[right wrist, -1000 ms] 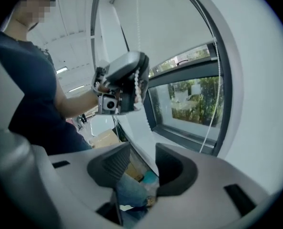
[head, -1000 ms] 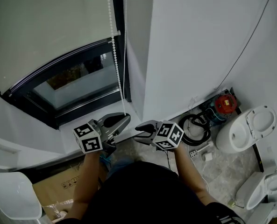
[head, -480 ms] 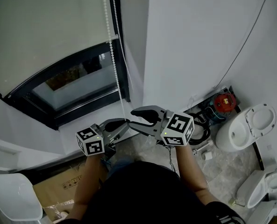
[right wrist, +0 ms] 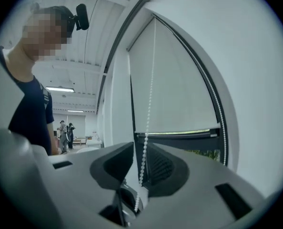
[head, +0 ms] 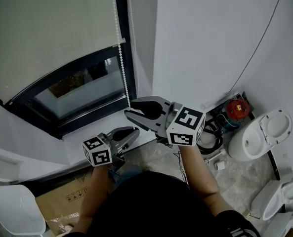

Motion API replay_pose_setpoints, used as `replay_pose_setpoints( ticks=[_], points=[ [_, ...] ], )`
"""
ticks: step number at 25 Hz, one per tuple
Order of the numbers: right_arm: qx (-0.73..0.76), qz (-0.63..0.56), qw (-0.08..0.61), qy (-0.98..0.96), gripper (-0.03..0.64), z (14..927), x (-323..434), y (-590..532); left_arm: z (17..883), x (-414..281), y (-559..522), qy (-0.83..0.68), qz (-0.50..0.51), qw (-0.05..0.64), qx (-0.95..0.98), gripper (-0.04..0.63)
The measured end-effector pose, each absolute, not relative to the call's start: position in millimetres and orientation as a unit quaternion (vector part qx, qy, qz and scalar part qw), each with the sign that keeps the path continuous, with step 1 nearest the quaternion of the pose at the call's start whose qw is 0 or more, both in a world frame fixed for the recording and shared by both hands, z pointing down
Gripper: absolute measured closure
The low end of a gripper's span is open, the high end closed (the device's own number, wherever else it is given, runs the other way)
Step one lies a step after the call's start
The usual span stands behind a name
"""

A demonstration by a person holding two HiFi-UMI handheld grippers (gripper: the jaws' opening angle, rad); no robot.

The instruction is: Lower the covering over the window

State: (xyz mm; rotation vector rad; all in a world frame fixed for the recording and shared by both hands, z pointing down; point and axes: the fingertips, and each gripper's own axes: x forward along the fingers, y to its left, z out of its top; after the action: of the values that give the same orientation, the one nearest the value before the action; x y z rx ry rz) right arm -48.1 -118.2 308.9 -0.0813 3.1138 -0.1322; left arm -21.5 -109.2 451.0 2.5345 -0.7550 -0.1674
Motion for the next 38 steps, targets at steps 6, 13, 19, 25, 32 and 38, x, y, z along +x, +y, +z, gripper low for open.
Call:
replay_pose_setpoints(
  ticks=[6, 13, 19, 25, 32, 38],
  points=[
    [-0.052, -0.062, 0.026, 0.996, 0.600, 304.9, -52.3, -120.2, 449.5, -21.9, -106.9, -0.276, -0.070, 0.242, 0.927, 0.574],
    [-0.054, -0.081, 0.003, 0.995, 0.603, 328.9, -55.8, -117.4, 471.7, -18.1, -102.6, -0.279, -0.037, 0.245, 0.928, 0.575],
    [-0.038, -0.114, 0.007, 0.993, 0.603, 348.8, -54.4, -116.4, 489.1, -18.8, -92.4, -0.275, -0.030, 0.264, 0.924, 0.574],
    [-0.037, -0.122, -0.006, 0.992, 0.603, 364.3, -55.0, -120.1, 499.9, -13.4, -87.0, -0.269, -0.023, 0.278, 0.922, 0.574],
    [-0.041, -0.123, -0.008, 0.992, 0.603, 369.5, -52.3, -125.9, 500.7, -16.2, -88.7, -0.275, -0.035, 0.286, 0.917, 0.574],
    [-0.054, -0.107, -0.072, 0.990, 0.603, 402.8, -56.9, -125.0, 530.7, -14.5, -82.2, -0.283, 0.033, 0.294, 0.912, 0.574]
  ],
)
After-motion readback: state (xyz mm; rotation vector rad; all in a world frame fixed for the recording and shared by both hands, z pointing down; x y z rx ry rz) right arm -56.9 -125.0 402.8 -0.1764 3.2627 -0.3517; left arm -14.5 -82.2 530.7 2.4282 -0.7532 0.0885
